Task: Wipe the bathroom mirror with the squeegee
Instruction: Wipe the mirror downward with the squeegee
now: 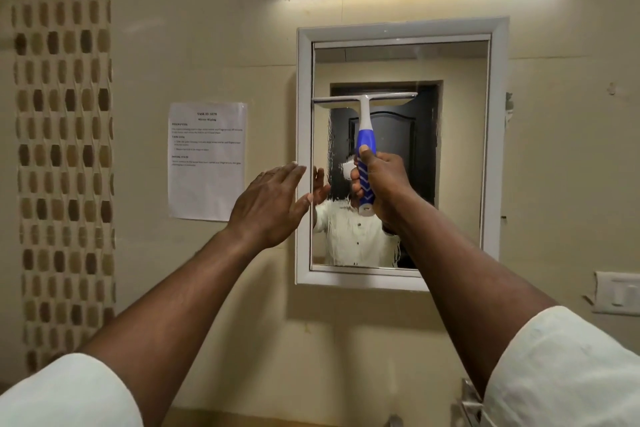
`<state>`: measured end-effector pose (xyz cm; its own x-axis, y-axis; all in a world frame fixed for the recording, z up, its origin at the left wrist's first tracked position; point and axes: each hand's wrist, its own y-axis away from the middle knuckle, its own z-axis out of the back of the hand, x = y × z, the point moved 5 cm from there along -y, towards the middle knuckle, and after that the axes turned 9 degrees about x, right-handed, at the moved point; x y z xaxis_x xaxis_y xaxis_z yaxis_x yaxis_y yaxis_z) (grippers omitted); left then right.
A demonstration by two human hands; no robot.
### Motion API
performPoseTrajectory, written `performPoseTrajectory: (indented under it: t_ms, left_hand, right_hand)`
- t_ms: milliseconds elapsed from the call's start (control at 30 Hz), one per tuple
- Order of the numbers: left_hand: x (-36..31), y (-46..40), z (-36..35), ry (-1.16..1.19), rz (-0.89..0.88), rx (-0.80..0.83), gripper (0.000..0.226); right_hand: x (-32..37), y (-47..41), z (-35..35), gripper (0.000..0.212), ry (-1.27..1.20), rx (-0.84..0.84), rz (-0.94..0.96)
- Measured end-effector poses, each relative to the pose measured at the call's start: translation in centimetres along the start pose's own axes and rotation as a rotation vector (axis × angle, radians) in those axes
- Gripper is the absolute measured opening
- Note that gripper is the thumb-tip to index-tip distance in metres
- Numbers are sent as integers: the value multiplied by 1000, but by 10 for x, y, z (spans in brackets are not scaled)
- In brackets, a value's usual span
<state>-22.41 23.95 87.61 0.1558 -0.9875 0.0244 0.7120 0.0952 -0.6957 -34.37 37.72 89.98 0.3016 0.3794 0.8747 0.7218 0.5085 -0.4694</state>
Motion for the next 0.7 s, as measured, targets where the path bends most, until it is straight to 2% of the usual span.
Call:
performPoseTrajectory:
  t_ms: [700]
  left_hand:
    - [5, 43, -61, 69, 26, 137, 56]
  right_hand:
    - [-78, 43, 8, 17, -22, -12, -39]
